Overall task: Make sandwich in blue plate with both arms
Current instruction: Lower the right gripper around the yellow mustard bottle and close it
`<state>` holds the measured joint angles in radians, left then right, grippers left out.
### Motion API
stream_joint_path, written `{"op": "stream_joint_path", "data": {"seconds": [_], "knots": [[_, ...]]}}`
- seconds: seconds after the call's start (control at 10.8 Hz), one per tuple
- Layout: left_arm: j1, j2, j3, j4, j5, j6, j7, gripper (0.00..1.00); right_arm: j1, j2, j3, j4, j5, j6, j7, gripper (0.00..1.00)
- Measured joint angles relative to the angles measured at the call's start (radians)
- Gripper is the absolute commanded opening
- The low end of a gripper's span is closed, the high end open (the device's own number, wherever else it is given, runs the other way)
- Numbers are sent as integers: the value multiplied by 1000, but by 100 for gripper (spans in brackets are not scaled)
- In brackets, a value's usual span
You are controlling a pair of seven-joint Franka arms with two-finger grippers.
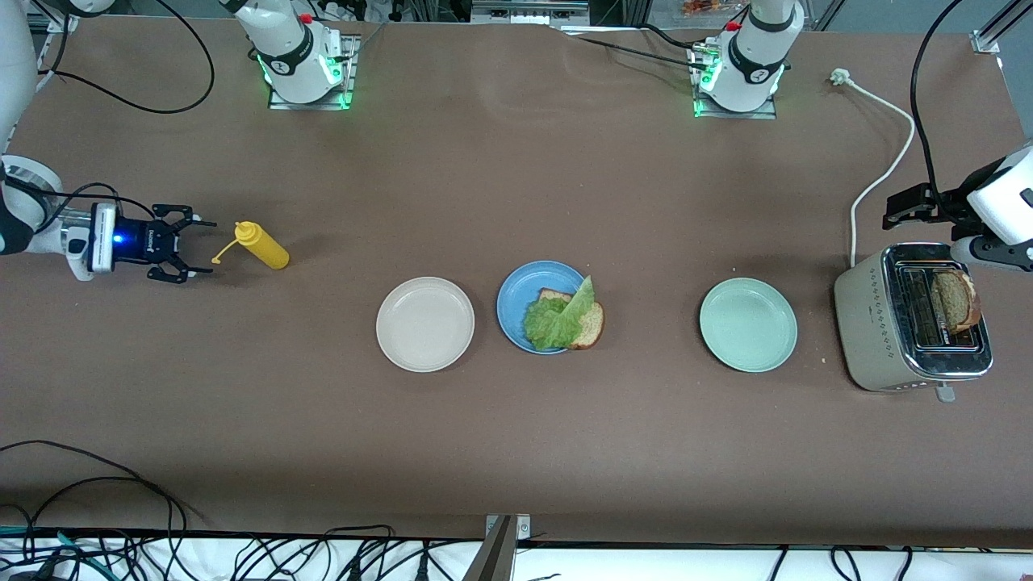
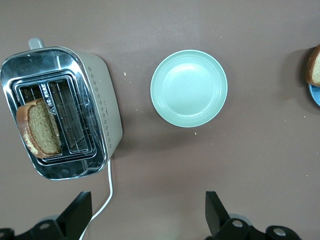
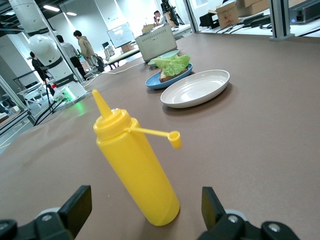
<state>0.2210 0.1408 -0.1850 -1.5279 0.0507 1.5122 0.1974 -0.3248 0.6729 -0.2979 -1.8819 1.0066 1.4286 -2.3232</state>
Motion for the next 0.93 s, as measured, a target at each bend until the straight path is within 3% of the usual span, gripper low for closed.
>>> {"op": "stream_joint_path", "data": {"seconds": [0.93], "knots": [[0,0,-1,0,0,-1,0,100,24,77,72,-29,122,19,-65,99]]}}
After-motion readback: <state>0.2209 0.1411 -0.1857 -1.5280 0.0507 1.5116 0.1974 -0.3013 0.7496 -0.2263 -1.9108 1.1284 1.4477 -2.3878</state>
